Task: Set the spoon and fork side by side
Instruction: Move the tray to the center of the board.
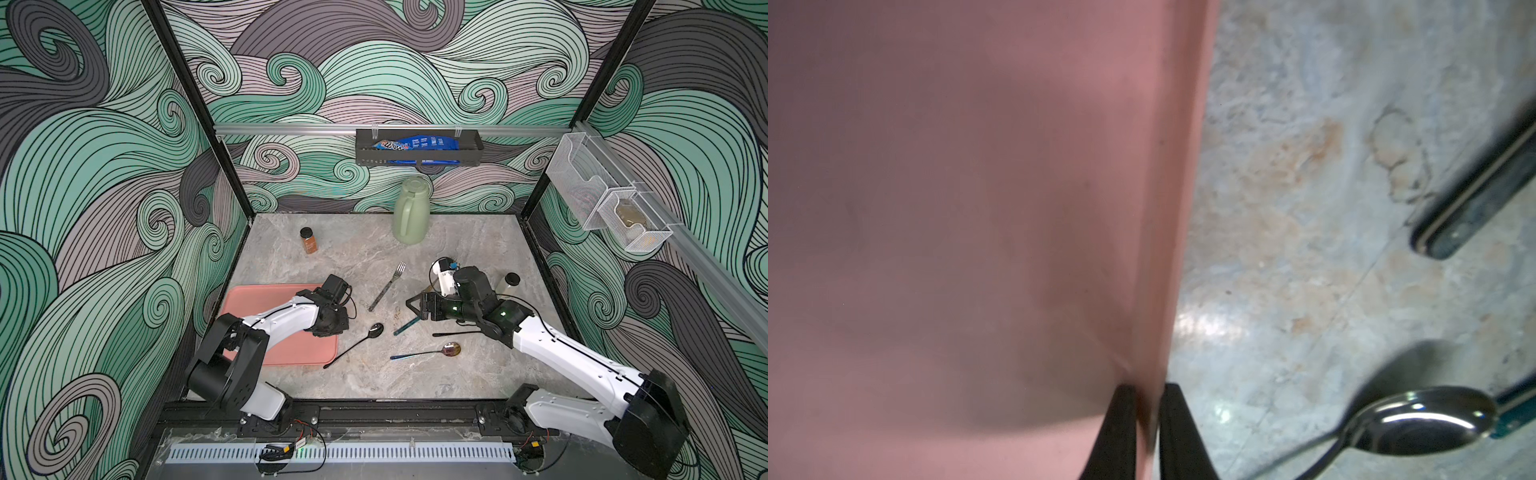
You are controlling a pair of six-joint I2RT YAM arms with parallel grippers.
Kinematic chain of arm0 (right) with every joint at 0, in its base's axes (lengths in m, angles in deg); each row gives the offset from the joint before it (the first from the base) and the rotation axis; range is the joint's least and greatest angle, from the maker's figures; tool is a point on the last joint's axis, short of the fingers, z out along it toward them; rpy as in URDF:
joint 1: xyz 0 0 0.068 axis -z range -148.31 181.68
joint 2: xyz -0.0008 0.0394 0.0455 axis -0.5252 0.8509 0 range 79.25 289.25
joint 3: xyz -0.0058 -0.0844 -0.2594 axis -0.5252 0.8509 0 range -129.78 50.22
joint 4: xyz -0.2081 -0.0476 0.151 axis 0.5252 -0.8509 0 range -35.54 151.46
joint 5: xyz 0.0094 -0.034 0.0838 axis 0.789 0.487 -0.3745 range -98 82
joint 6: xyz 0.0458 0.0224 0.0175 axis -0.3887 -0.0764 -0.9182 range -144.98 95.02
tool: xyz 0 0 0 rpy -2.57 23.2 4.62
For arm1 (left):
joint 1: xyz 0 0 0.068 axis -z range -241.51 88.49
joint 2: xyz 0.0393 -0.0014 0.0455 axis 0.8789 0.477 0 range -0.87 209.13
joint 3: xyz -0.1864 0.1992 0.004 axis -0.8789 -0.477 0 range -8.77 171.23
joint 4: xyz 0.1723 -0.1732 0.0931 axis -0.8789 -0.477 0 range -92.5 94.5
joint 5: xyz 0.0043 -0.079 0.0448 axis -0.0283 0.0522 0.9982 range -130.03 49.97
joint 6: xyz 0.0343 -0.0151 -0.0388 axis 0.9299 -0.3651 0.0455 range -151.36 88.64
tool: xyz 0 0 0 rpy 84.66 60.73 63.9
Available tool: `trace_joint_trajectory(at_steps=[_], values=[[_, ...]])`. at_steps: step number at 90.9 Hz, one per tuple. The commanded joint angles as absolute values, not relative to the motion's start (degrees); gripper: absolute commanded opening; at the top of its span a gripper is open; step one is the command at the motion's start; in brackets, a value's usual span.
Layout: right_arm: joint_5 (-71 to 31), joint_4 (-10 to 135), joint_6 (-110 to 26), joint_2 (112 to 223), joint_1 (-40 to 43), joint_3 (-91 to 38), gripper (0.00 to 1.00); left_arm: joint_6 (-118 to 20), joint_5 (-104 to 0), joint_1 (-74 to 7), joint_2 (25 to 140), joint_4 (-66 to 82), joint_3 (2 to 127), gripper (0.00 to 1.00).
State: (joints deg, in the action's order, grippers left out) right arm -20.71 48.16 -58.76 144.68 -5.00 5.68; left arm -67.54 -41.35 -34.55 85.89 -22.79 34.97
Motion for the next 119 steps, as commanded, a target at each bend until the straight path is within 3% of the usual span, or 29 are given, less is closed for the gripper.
trace_joint_trajectory(at_steps=[1, 119], values=[[-21.2, 48.4, -58.8, 144.7, -5.1, 5.6, 0.78, -69.2, -44.5, -33.4, 91.1, -19.0, 35.8, 0.12], [-25.8, 46.8, -57.0, 143.5, 4.8, 7.7, 0.78, -77.8, -45.7, -19.2, 109.9, -12.7, 55.7, 0.07]])
